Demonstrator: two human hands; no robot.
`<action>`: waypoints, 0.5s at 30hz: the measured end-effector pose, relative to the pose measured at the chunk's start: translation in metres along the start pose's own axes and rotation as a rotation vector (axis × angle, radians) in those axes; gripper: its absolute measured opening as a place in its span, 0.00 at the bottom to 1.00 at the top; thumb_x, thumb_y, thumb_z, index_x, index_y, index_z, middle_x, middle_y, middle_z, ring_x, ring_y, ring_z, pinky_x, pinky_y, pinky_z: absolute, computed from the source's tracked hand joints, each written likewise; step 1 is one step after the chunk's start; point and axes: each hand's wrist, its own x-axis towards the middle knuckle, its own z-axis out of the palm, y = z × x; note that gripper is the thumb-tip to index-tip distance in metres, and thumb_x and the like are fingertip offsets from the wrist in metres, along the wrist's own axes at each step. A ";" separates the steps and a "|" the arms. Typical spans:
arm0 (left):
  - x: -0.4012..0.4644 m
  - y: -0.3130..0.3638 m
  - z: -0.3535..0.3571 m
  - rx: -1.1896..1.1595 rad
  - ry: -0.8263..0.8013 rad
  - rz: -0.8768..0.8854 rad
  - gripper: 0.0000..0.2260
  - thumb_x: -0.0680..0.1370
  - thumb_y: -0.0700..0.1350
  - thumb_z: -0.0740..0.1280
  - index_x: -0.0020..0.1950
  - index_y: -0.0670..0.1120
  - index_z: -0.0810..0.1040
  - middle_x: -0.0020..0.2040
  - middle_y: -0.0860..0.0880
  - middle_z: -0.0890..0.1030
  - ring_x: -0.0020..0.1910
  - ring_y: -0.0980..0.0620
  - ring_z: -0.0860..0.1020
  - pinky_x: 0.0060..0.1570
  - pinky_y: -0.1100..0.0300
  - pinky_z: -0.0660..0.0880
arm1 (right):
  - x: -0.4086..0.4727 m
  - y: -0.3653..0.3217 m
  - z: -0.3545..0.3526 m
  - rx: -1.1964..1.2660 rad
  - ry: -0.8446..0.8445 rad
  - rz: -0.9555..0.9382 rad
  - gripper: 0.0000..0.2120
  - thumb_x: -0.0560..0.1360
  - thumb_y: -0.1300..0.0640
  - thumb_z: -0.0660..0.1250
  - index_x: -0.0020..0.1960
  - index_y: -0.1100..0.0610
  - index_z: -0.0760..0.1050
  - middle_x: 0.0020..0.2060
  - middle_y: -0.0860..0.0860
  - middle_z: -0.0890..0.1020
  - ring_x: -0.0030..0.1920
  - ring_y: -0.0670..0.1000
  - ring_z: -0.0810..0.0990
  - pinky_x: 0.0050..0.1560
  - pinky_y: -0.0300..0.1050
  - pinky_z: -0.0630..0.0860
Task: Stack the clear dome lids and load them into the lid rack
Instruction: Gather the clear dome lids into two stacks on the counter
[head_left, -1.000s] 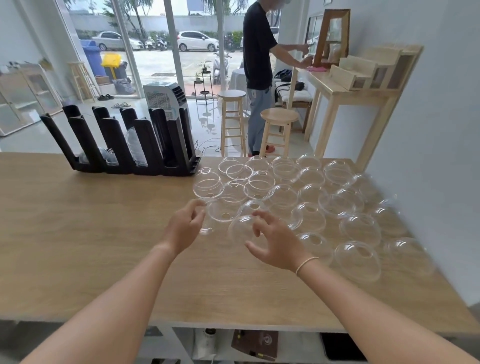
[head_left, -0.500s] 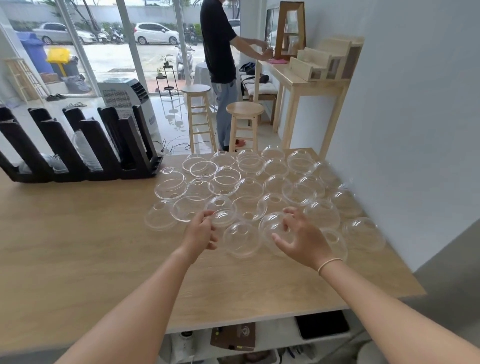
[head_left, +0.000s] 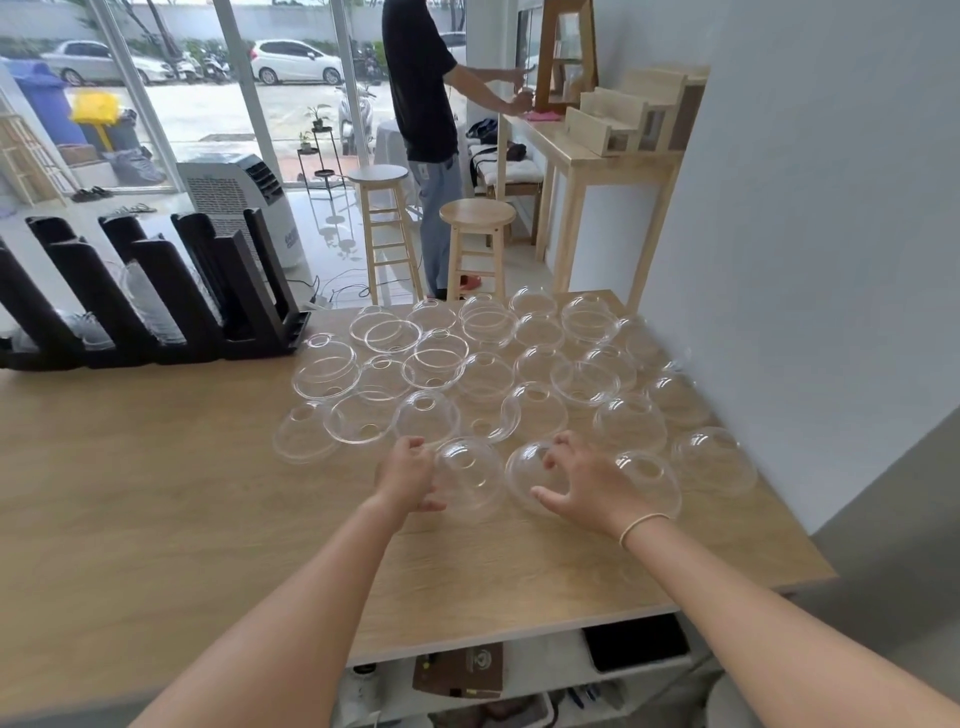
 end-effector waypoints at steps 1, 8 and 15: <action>0.001 0.000 -0.001 0.028 0.004 0.002 0.17 0.78 0.41 0.58 0.68 0.44 0.66 0.45 0.48 0.71 0.36 0.50 0.72 0.26 0.55 0.79 | 0.001 -0.001 0.001 0.007 -0.010 -0.002 0.18 0.70 0.44 0.66 0.54 0.54 0.71 0.66 0.51 0.67 0.62 0.55 0.72 0.60 0.50 0.71; 0.001 -0.003 -0.009 0.228 0.063 0.069 0.21 0.77 0.49 0.62 0.68 0.43 0.68 0.51 0.47 0.75 0.42 0.48 0.75 0.35 0.50 0.81 | 0.004 -0.007 0.007 0.042 -0.025 -0.027 0.17 0.70 0.45 0.67 0.53 0.54 0.71 0.68 0.50 0.65 0.64 0.54 0.69 0.61 0.47 0.69; -0.003 -0.009 -0.015 0.697 0.011 0.338 0.26 0.73 0.60 0.65 0.68 0.50 0.68 0.66 0.45 0.70 0.62 0.48 0.73 0.55 0.59 0.66 | 0.006 -0.012 0.010 0.093 -0.040 -0.053 0.17 0.70 0.45 0.68 0.53 0.54 0.72 0.67 0.50 0.66 0.64 0.54 0.69 0.63 0.49 0.69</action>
